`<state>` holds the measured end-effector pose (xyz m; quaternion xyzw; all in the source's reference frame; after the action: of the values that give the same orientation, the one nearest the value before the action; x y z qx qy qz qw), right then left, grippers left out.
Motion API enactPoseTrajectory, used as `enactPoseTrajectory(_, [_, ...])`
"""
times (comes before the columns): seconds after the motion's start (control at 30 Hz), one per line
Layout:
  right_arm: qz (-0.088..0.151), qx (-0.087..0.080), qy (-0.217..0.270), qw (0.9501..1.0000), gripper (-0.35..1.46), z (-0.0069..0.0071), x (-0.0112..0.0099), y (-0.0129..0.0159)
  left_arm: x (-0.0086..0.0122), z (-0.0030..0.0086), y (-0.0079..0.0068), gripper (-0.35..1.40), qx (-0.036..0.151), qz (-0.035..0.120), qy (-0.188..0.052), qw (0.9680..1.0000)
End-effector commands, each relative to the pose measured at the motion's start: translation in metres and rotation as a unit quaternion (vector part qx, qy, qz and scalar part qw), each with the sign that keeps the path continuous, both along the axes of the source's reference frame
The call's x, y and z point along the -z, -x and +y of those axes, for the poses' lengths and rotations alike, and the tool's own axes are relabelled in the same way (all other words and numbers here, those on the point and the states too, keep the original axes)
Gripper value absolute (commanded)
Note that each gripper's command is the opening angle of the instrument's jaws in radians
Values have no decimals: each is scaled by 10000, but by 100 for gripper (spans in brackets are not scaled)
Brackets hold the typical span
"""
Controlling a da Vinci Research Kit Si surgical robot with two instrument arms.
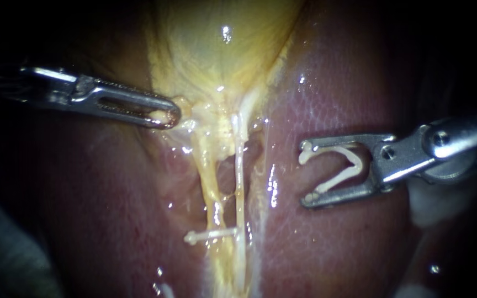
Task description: Clipping second clip left tube
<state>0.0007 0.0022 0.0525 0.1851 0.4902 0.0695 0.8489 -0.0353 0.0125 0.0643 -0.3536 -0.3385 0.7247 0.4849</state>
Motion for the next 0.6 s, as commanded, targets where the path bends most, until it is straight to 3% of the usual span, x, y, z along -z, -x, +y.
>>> enactPoseTrajectory(0.03, [2, 2, 4, 10000, 50, 1, 0, 0, 1, 0, 0, -35, 0, -2, -3, 10000])
enactPoseTrajectory(0.17, [3, 2, 4, 10000, 50, 1, 1, 0, 12, 4, -7, -35, -23, -24, -35, 10000])
enactPoseTrajectory(0.3, [3, 3, 3, 10000, 50, 1, 1, 1, 34, 14, -25, -35, 44, 20, -26, 10000])
enactPoseTrajectory(0.6, [3, 2, 3, 10000, 50, 1, 1, 1, 80, 38, -59, -35, 353, -33, 37, 9994])
